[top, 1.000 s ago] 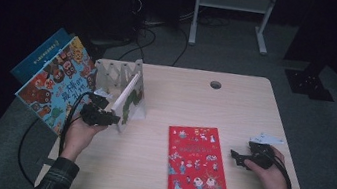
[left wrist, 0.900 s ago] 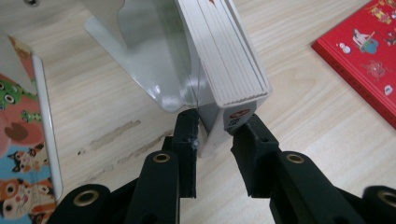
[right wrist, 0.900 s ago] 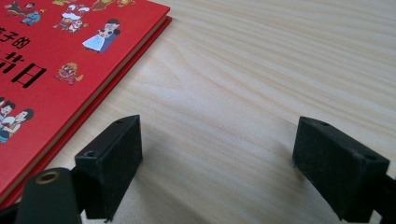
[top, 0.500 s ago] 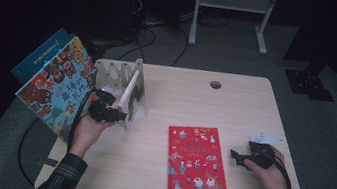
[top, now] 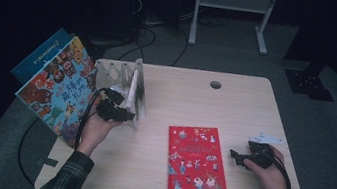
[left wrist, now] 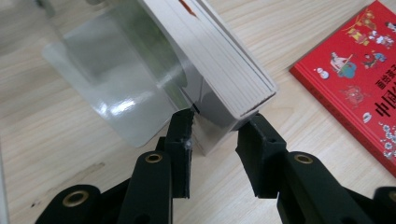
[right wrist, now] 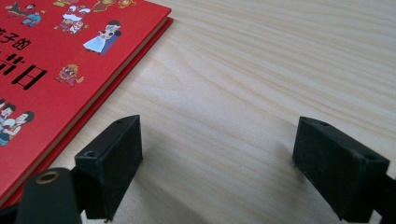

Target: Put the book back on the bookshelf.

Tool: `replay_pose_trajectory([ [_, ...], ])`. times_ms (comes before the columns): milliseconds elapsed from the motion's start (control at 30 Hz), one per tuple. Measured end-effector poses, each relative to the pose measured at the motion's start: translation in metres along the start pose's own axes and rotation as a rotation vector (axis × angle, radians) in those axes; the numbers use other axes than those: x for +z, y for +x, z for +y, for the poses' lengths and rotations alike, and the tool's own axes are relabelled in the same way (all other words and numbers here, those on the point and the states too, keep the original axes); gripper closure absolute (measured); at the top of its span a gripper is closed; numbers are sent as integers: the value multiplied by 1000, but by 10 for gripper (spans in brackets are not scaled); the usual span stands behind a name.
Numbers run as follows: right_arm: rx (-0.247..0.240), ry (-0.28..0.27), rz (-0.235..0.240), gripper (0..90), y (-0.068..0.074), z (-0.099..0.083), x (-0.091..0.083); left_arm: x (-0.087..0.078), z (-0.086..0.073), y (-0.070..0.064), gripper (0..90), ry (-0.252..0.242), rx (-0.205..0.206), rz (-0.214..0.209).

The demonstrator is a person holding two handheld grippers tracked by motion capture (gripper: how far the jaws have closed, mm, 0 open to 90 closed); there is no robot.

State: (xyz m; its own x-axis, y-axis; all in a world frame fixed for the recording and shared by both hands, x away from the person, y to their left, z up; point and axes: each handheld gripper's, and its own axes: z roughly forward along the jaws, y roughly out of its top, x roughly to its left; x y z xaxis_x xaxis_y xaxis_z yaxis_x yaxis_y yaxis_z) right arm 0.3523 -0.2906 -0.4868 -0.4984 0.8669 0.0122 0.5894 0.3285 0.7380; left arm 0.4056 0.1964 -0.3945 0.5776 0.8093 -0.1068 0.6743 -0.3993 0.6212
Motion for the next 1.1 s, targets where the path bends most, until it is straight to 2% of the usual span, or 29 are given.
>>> replay_pose_trajectory([
  [267,0,0,0,149,0,0,0,7,7,-8,633,-7,12,-33],
  [467,-1,0,0,149,0,0,0,6,6,-6,602,-29,5,-57],
  [533,0,0,0,150,0,0,0,4,4,-5,585,-38,4,-79],
  [767,-1,0,-1,150,0,0,0,0,-5,-6,469,-23,37,-103],
  [1100,1,0,-3,150,1,0,0,-12,-28,-10,340,-33,98,-173],
])
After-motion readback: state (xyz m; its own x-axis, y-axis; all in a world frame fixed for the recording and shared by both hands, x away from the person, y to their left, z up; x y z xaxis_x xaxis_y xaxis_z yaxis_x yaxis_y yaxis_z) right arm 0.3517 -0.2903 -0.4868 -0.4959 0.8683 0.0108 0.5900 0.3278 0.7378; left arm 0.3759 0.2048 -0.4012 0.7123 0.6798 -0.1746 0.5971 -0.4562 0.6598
